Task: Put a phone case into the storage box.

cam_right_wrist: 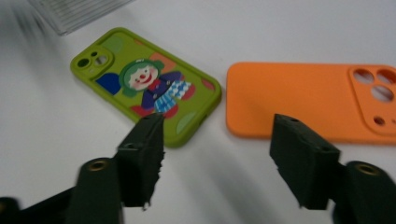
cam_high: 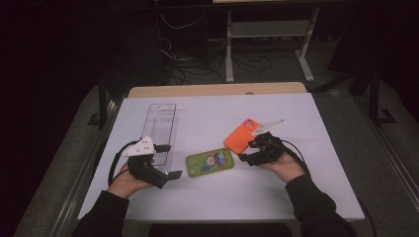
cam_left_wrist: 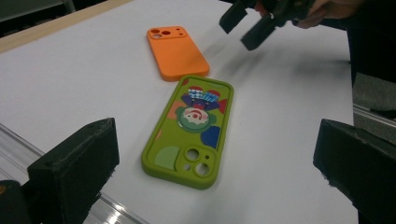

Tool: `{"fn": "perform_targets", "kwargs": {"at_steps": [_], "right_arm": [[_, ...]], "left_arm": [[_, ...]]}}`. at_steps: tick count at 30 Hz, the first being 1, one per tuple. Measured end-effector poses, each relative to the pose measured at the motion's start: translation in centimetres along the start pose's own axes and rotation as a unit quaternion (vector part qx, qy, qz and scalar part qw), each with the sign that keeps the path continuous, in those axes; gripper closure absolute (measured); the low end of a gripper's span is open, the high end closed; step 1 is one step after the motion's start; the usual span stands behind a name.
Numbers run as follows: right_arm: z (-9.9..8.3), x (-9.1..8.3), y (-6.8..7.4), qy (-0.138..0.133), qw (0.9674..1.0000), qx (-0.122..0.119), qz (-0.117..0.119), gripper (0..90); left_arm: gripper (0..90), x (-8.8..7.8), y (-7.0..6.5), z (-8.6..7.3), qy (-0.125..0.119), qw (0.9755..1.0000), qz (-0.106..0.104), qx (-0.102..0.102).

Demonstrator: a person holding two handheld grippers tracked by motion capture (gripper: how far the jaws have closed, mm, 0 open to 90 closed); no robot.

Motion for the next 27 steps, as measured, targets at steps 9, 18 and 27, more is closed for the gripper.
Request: {"fn": "perform_targets", "kwargs": {"at_steps": [9, 18, 27], "right_arm": [[2.8, 3.4, -0.7, 0.028, 0.9995, -0.001, 0.011, 64.2], [4.7, 6.2, -1.4, 0.054, 0.9984, -0.007, 0.015, 88.3], [5.7, 8.8, -1.8, 0.086, 0.9959, -0.015, 0.024, 88.6]], "left_arm": [[0.0, -0.1, 0.1, 0.1, -0.005, 1.0, -0.001, -0.006], [0.0, 0.0, 0.1, 0.2, -0.007, 1.0, -0.002, 0.0], [0.0, -0.1, 0.1, 0.2, -0.013, 0.9999, -0.002, -0.005]]}}
Point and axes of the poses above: each handheld gripper's, and its own axes: x roughly forward along the jaws, z roughly out of its top, y roughly to its left, the point moved 1 cm from there along x, roughly forward along the jaws, and after that the axes turned 11 degrees about z, right-handed, at the moved point
